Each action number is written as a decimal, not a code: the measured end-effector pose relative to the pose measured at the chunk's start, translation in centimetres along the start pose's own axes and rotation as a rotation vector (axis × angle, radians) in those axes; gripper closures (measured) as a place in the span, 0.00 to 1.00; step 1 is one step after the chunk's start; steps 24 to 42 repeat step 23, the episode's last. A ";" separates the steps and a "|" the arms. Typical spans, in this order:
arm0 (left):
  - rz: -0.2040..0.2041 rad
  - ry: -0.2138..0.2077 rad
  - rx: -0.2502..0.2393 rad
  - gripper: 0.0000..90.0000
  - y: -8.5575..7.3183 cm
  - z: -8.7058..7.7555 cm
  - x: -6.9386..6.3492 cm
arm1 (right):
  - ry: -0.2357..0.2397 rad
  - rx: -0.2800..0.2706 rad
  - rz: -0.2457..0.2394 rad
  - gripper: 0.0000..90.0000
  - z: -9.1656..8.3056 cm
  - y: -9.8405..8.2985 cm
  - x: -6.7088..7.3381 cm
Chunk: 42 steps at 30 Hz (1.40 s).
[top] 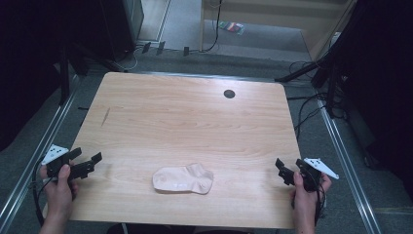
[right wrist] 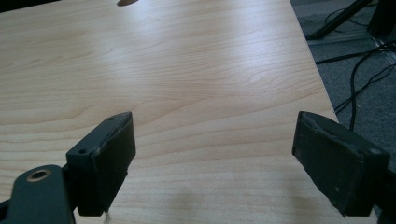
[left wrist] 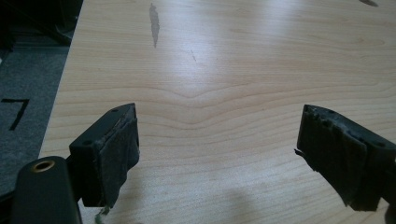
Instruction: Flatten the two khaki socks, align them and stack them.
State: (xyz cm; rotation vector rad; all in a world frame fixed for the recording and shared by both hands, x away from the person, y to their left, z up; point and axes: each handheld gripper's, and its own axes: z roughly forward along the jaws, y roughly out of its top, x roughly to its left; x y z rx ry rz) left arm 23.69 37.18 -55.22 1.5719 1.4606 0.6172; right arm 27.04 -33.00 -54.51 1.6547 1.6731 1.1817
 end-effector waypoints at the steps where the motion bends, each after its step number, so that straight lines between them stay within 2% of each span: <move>1: -0.004 -0.003 0.001 0.15 0.0 0.0 0.0 | 0.000 0.001 0.001 0.15 0.0 0.0 0.0; 7: 0.005 0.002 0.005 0.15 0.0 0.1 0.0 | -0.006 0.005 -0.005 0.15 0.1 -0.1 0.0; 13: -0.005 -0.003 0.005 0.15 0.0 0.0 0.0 | -0.015 0.021 -0.023 0.15 0.3 -0.1 0.2; 42: -0.004 -0.001 0.009 0.15 0.0 0.1 0.0 | -0.019 0.019 -0.021 0.15 0.3 -0.1 0.2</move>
